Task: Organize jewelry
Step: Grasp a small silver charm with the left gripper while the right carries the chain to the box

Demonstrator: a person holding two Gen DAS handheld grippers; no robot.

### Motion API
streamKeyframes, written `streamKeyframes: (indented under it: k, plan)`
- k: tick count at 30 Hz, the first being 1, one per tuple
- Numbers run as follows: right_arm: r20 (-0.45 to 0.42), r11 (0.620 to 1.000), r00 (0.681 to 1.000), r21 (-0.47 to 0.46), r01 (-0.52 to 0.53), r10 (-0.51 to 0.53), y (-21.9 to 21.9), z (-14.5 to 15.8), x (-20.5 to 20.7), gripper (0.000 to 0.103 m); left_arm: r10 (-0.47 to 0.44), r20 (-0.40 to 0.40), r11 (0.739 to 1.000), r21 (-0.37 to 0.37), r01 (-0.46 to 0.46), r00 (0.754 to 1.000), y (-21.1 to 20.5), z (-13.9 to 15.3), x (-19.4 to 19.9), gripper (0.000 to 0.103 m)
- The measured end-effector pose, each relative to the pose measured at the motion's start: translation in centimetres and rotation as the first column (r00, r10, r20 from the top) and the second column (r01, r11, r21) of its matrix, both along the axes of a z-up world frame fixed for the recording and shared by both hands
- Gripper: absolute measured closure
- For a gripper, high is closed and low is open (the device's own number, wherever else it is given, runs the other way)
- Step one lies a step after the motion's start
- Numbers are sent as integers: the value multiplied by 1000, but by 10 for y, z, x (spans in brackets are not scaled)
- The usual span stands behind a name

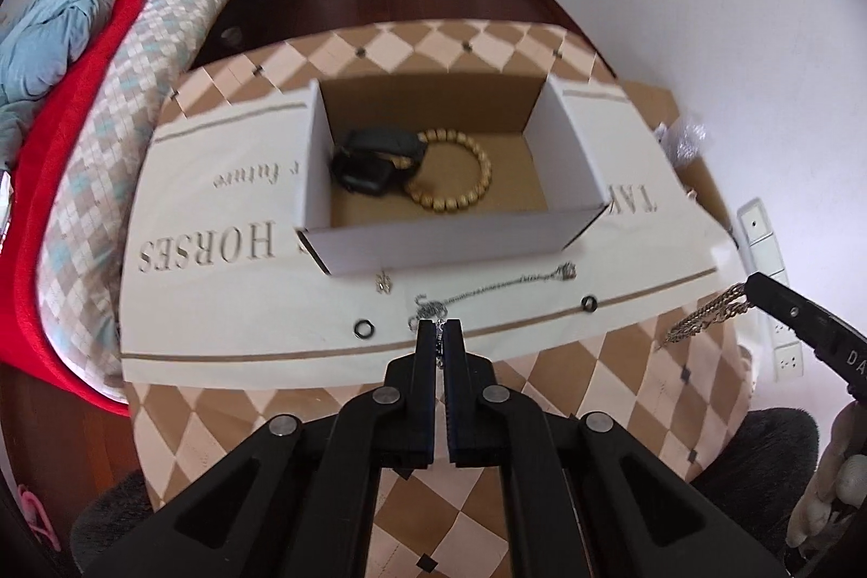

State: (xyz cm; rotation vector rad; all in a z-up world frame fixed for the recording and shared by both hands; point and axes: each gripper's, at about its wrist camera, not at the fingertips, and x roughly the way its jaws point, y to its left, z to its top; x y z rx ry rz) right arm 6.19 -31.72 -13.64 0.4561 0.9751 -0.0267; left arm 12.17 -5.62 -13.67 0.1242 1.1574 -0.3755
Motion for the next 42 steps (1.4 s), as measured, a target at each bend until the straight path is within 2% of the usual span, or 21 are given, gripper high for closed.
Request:
streamKeyframes:
  k: [9,12,17,21,28,32,35,37,38,39,40,41,42]
  plan:
    - [88,996,993,31,-83,80,23,49,22,95,11,68,999,-41,-8,998,15,56,16,103]
    - [125,993,985,20,-121,117,36,71,40,95,6,78,997,-72,0,997,18,72,33,103]
    - [152,985,973,-28,-172,175,58,93,80,95,8,110,998,-67,0,994,15,85,65,103]
    - [115,979,972,-47,-199,203,69,86,118,95,1,76,997,-72,4,997,11,71,89,103]
    - [-16,966,970,-97,-241,241,80,45,182,95,14,-29,1000,-23,-14,999,6,11,108,103]
    - [-66,958,965,-120,-260,253,83,32,201,94,53,-73,998,-15,-55,996,9,-10,109,98]
    - [-114,958,963,-132,-256,242,83,23,209,94,85,-61,996,10,-84,995,12,-14,109,98]
    - [-138,959,963,-136,-249,230,80,18,211,89,101,-33,994,35,-100,994,14,-13,108,98]
    - [-142,961,965,-136,-240,221,78,17,210,76,113,-12,993,44,-113,993,16,-11,107,94]
    - [-143,962,966,-140,-234,214,77,17,208,54,120,5,992,49,-120,993,18,-9,106,91]
    - [-139,964,968,-142,-227,207,76,17,206,44,125,21,991,51,-126,992,20,-7,106,81]
    - [-133,965,971,-144,-220,201,74,18,203,38,137,50,989,48,-140,989,23,-3,104,66]
    - [-130,964,972,-158,-214,195,73,20,199,38,146,70,987,51,-150,987,26,-1,104,55]
